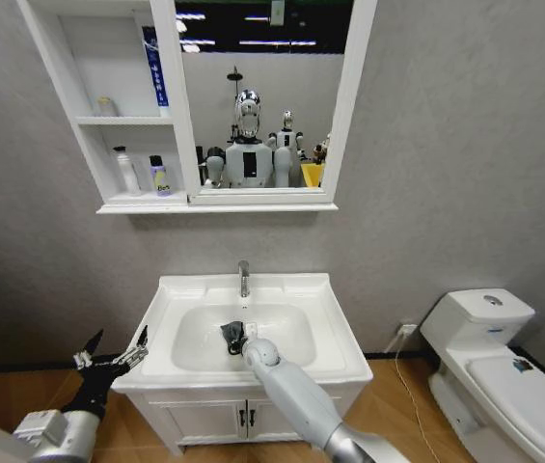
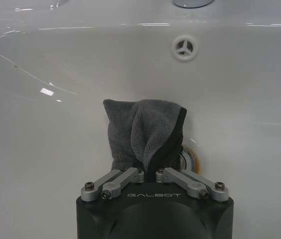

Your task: Move facial cleanser and shampoo from washbasin to cabinet, then wipe washbasin with towel.

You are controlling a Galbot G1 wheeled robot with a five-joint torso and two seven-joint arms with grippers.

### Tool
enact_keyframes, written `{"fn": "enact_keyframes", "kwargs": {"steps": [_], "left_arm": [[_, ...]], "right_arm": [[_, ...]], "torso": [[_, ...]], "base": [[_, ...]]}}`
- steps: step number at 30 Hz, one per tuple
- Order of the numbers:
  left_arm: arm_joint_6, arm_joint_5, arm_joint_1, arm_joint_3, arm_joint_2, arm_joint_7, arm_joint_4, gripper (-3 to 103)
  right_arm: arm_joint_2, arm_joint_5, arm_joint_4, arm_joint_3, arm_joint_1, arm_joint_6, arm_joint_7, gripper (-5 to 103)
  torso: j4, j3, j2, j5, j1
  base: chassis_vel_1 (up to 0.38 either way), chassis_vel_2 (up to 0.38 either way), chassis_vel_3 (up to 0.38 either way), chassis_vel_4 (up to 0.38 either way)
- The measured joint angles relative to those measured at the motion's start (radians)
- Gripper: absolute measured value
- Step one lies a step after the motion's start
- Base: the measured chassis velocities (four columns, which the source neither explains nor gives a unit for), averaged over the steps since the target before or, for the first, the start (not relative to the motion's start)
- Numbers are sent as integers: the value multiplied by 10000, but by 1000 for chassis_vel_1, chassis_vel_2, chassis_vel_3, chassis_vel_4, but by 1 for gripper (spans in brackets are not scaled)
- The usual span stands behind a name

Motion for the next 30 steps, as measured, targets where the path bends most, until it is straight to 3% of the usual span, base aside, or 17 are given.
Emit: {"fn": "enact_keyframes", "kwargs": {"steps": [7,21,30], "left_arm": [[0,0,0,0,0,0,0,100],[0,0,0,0,0,0,0,100],[0,0,1,0,0,0,0,100]], "right_arm": [[-557,60,362,198,-227,-6,42,4],[-1869,891,2003,687,-906,-444,1024,4],[-2858,2275,3359,815,-1154,-1076,2469,4]], "torso": [[0,0,2,1,0],[-2,0,1,0,0],[-3,0,1,0,0]], "base": [[0,0,0,0],[0,0,0,0],[0,0,0,0]]}}
